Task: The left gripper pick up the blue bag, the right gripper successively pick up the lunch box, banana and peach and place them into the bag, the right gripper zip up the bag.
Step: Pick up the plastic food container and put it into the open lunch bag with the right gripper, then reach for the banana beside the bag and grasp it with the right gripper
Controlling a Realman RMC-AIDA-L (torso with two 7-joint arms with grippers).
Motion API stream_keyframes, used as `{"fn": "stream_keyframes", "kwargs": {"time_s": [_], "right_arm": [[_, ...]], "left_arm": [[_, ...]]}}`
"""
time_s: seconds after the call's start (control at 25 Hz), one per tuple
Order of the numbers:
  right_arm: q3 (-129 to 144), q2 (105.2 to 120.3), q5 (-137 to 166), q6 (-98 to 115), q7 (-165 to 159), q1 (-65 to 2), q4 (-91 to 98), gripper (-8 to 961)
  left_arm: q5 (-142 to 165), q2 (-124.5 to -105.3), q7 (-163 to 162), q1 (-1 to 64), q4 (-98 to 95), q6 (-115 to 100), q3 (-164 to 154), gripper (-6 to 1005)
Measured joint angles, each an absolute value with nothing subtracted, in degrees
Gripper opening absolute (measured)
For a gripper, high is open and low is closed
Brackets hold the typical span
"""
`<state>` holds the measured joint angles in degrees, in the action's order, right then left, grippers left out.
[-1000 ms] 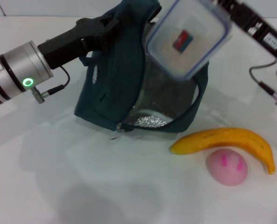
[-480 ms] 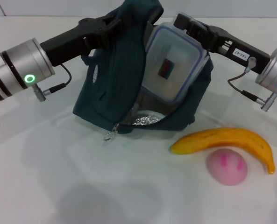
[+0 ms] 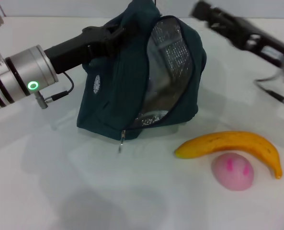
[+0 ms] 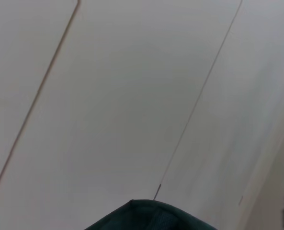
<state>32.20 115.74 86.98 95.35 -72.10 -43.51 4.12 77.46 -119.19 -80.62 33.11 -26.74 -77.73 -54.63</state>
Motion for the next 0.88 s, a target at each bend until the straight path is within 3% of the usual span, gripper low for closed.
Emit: {"fn": "stream_keyframes", "kwargs": {"time_s": [0.2, 0.28, 0.44, 0.88], "right_arm": [[32.54, 115.66, 86.93, 101.39, -74.09, -33.85, 16.94, 615], [35.49, 115.44, 88.29, 98.85, -78.21, -27.07, 27.41, 639], [40.69, 115.19, 93.94, 93.92, -84.85, -21.93, 38.74, 676], [42.94, 115.13, 117.65, 91.21, -107.88, -24.51, 58.02, 675]], "left_arm": [[77.64, -119.25, -80.30, 32.16, -26.72, -77.40, -54.34, 39], [77.64, -119.26, -80.25, 31.86, -26.79, -76.80, -54.31, 39], [77.63, -119.20, -80.04, 31.31, -26.89, -76.13, -54.32, 39], [77.78, -119.42, -79.74, 31.99, -26.43, -72.67, -54.97, 39]]}}
